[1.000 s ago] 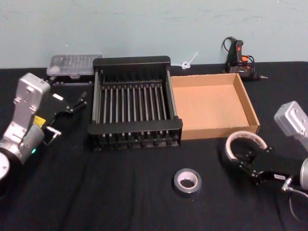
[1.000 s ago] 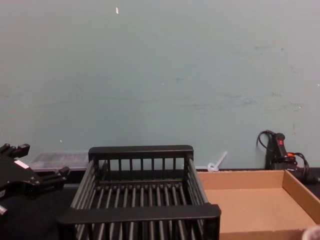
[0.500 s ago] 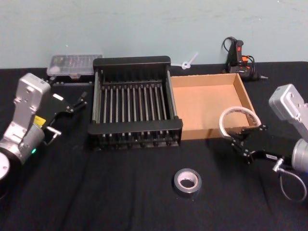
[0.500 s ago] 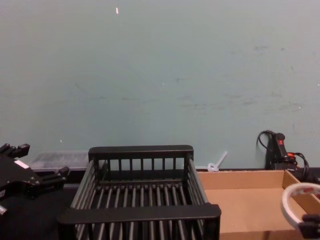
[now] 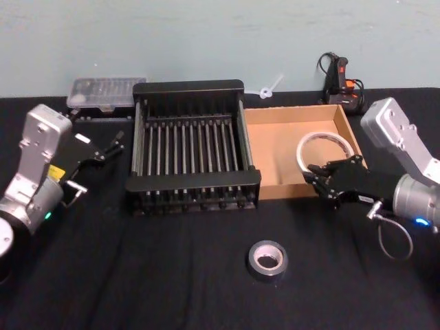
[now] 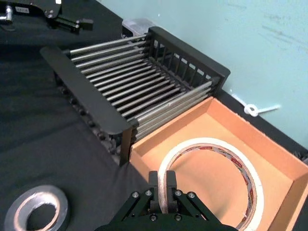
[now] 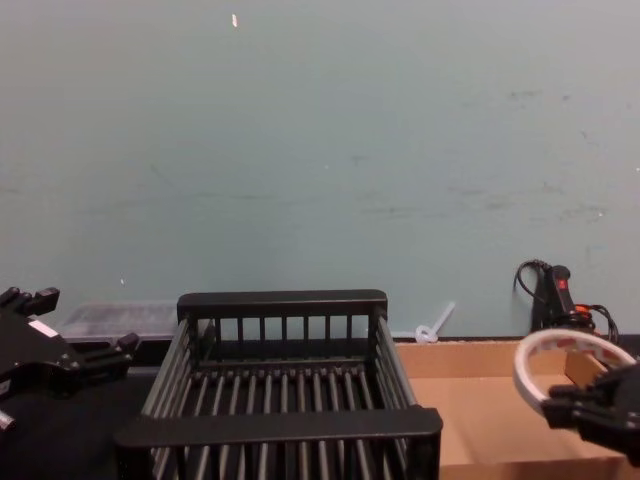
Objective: Pick up the white tape and place it into the black box , Pick up the silver tape and place it into the brown box.
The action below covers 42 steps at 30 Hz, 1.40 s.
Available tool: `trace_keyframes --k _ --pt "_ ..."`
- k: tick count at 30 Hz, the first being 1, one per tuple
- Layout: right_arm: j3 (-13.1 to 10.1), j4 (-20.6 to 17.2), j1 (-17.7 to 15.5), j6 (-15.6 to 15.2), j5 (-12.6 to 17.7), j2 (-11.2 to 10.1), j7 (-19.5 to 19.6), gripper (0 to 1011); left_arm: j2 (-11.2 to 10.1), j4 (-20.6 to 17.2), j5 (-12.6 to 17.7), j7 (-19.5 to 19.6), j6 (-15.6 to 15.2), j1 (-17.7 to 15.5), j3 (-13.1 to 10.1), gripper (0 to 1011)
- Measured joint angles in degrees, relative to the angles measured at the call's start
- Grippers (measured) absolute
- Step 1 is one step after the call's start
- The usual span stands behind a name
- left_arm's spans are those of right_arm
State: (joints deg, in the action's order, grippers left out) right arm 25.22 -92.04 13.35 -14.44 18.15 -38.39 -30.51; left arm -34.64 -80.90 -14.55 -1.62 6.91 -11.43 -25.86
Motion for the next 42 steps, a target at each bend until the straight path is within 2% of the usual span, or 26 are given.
trace_keyframes --k 15,42 --pt "2.6 5.5 6.9 1.4 -0.9 5.2 -1.9 98 0.0 0.0 0.0 0.0 0.0 0.0 0.0 1001" --pt "10.1 15.6 18.2 4.0 -1.8 12.5 -7.5 99 0.0 0.0 0.0 0.0 0.0 0.0 0.0 1001"
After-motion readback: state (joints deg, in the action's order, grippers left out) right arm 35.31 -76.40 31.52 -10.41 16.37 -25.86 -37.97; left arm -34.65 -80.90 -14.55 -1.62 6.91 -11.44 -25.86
